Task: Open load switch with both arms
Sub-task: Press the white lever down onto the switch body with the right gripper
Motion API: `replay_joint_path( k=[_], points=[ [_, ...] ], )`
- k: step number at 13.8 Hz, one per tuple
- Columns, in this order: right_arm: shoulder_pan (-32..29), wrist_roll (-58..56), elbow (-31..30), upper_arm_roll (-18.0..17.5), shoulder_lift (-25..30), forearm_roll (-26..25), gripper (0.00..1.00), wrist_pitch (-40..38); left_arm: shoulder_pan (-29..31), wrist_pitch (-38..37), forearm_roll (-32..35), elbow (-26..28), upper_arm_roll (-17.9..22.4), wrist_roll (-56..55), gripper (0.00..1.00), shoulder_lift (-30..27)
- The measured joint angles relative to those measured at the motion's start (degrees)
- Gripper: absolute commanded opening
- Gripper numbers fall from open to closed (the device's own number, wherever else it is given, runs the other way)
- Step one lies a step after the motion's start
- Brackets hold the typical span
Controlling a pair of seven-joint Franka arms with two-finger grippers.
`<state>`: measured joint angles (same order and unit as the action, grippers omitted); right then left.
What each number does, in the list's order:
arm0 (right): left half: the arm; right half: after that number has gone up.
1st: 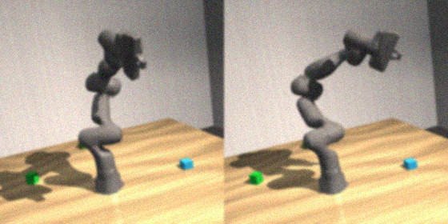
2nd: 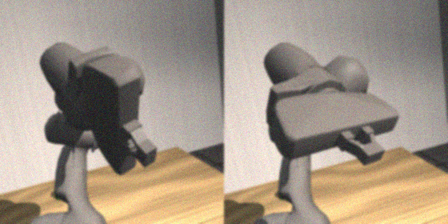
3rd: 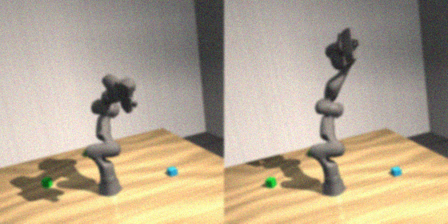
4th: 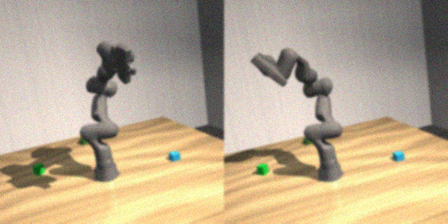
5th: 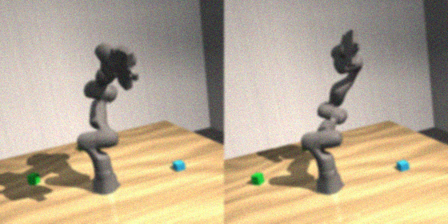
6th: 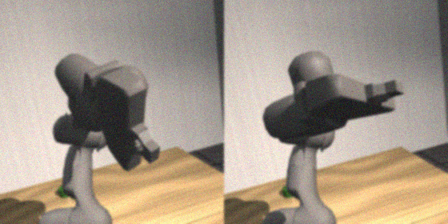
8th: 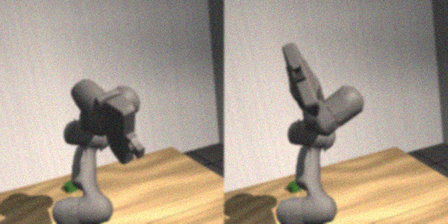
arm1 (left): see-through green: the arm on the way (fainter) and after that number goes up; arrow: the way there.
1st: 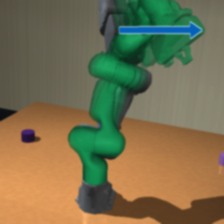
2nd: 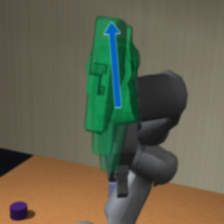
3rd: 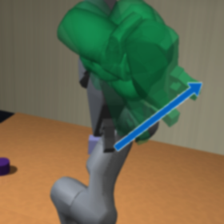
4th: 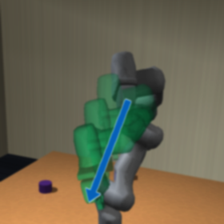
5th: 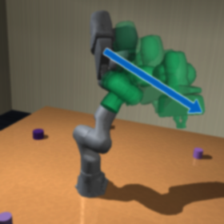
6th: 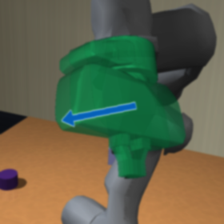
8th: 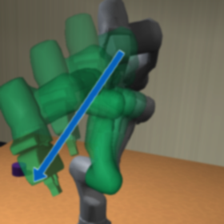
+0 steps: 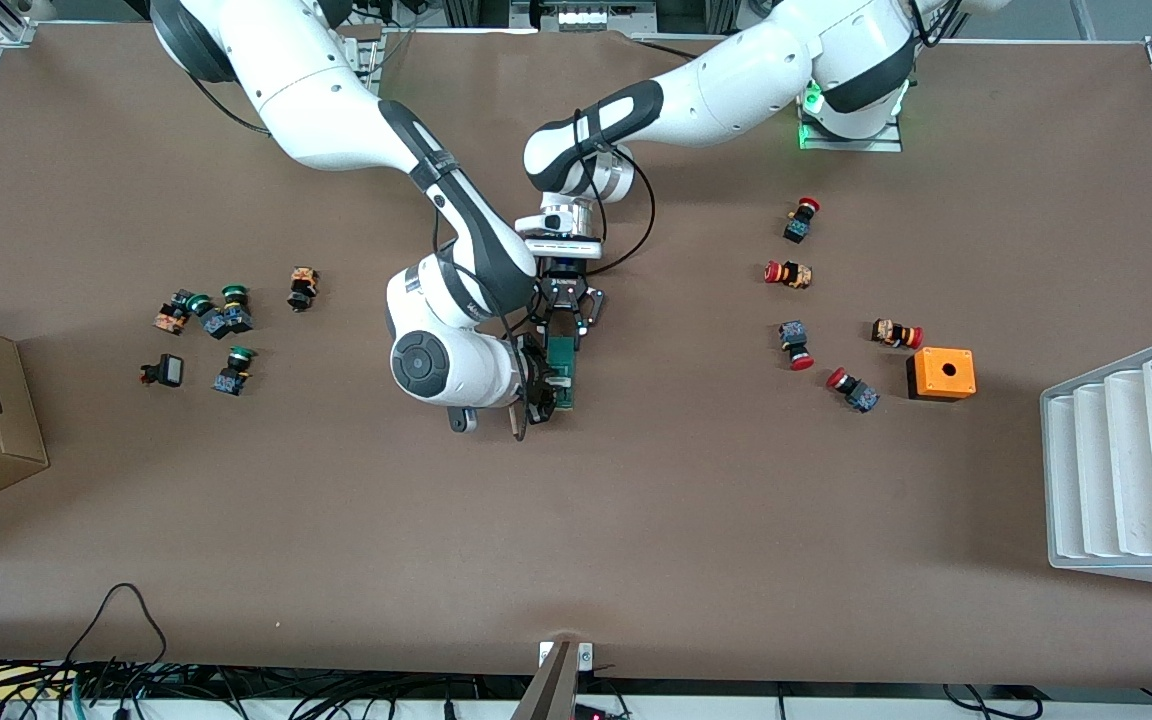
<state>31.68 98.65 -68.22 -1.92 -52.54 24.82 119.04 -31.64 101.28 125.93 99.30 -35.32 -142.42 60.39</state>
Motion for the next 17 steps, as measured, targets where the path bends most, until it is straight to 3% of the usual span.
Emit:
replay_joint_path(
  k=[17],
  points=[
    [0.9, 0.0, -0.3, 0.0, 1.0, -0.1, 0.23, -0.1, 0.0, 0.0, 0.0, 0.0, 0.0, 0.0, 0.00, 0.0]
  ],
)
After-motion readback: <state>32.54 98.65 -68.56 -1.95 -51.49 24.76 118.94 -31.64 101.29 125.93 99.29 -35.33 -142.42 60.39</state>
